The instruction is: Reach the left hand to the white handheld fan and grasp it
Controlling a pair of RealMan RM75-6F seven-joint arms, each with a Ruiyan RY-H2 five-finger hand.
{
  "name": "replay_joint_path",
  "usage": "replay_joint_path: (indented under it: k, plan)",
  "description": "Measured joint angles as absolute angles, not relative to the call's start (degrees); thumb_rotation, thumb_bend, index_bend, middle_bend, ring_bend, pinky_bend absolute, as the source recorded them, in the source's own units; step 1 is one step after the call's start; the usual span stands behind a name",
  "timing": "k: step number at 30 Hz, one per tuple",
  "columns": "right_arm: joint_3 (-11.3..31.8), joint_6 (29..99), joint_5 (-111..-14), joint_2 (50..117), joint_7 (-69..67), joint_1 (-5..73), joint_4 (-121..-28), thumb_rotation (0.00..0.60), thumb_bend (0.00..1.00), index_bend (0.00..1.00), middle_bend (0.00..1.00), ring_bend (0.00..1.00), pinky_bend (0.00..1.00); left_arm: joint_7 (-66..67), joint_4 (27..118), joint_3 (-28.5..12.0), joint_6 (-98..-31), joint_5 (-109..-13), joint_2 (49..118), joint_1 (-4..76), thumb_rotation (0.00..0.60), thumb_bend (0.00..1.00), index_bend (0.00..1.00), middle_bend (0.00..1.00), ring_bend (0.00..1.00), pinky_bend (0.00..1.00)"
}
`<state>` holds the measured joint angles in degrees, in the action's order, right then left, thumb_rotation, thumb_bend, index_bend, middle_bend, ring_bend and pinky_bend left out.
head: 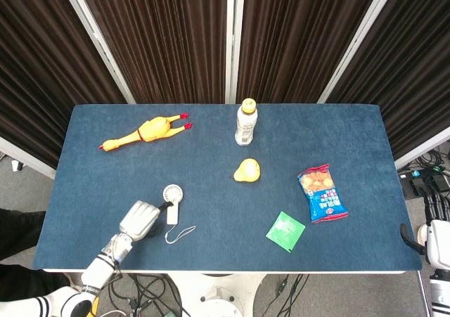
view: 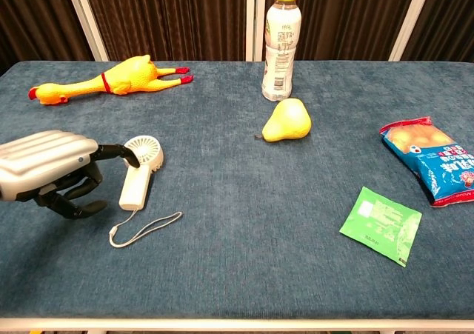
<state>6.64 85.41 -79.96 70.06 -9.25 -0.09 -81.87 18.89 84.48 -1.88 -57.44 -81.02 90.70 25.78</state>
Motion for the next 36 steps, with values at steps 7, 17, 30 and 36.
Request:
replay_joint_path:
  k: [7,17,30,36]
  plan:
    - [6.6,85.0,-79.8,70.1,-9.3,0.0,-81.8,0.6,0.28,0.0,0.0,0.0,0.0,18.7,84.2,-1.3,-57.3,-80.0,90.7,26.1,0.6,0.37,0.23,0.84,0.83,0.85]
    - [6.5,84.7,-79.7,70.1,-9.3,0.1,-81.8,0.6,0.28,0.0,0.0,0.0,0.0,17.6,84.0,-1.1,-56.7,-78.6,90.9,26.6,0.6,0.37,0.23,0.84,0.83,0.84]
    - [6.4,84.6,-79.8,70.1,-9.4,0.1,-81.8,0.6,0.28,0.0,0.0,0.0,0.0,14.4,83.1,-0.9,-55.3,-77.4,90.8,27.6,0.6,0.37,0.23,0.84,0.83,0.84]
    - [6.4,85.1,-80.1,69.9,-9.5,0.0,-82.0,0.6,0.28,0.0,0.0,0.0,0.0,15.3,86.2,-0.7,-57.0,-78.6,88.8,27.6,0.6,0.37,0.23,0.84,0.83,0.84]
